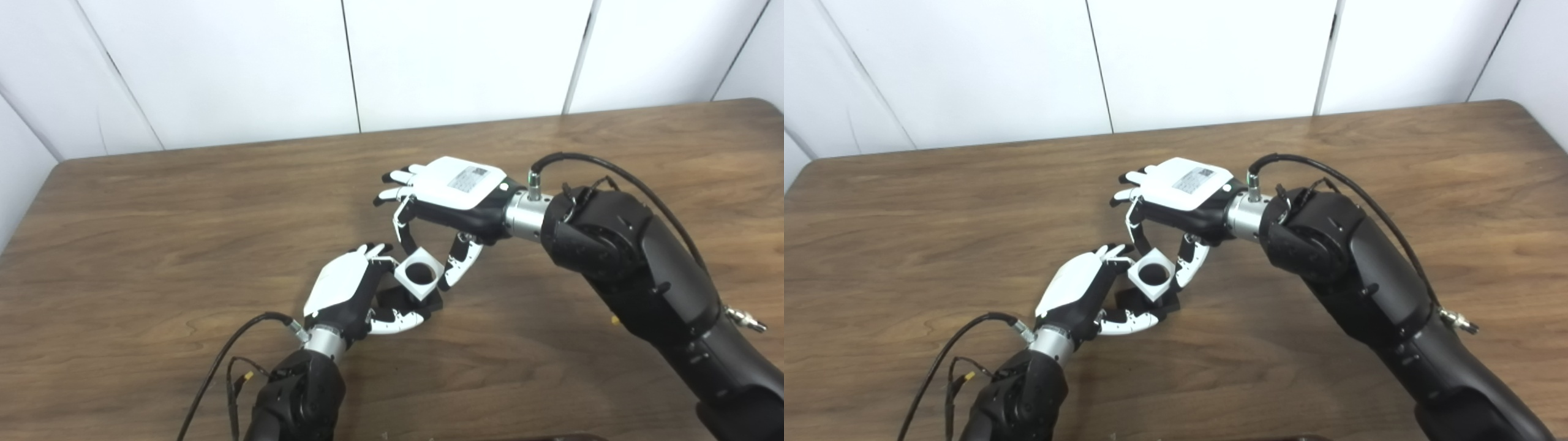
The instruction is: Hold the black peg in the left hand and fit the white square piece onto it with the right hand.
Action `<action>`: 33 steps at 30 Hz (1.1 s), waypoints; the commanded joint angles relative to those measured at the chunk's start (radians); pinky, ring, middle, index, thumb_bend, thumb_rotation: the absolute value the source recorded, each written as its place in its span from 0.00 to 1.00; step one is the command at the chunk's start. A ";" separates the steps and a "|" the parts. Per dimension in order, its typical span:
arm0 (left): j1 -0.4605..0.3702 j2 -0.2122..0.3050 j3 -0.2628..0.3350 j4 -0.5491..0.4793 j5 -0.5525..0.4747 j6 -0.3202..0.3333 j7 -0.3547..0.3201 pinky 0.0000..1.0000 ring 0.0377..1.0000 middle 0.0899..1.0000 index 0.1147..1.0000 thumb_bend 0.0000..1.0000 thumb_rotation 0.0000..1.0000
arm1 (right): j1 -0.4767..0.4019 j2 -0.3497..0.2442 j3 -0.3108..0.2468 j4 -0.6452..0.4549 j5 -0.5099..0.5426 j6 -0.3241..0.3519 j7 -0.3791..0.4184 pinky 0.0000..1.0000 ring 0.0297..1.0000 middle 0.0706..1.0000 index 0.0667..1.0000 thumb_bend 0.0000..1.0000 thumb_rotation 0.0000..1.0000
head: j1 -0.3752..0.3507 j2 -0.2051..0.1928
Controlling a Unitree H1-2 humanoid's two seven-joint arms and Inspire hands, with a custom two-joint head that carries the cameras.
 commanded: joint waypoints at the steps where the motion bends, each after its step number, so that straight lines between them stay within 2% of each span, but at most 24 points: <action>1: 0.004 -0.005 0.000 -0.021 0.008 0.014 -0.019 1.00 1.00 0.95 0.60 0.54 0.33 | -0.042 0.008 -0.015 0.006 -0.005 -0.020 -0.043 1.00 1.00 0.91 0.45 0.53 0.15 | 0.004 0.002; 11: 0.008 -0.008 -0.002 -0.027 0.024 0.014 -0.028 1.00 1.00 0.95 0.60 0.55 0.33 | -0.043 0.013 -0.013 0.037 -0.009 -0.028 -0.069 1.00 1.00 0.92 0.45 0.53 0.14 | 0.006 0.005; 32: 0.013 -0.023 0.014 -0.026 0.033 0.011 -0.027 1.00 1.00 0.94 0.60 0.55 0.31 | -0.039 -0.005 -0.003 0.032 -0.005 -0.034 -0.033 1.00 1.00 0.92 0.46 0.52 0.16 | 0.005 0.018; 33: 0.012 -0.022 0.014 -0.026 0.034 0.011 -0.028 1.00 1.00 0.94 0.60 0.55 0.31 | -0.040 -0.005 -0.003 0.031 -0.005 -0.031 -0.029 1.00 1.00 0.92 0.54 0.74 0.23 | 0.005 0.018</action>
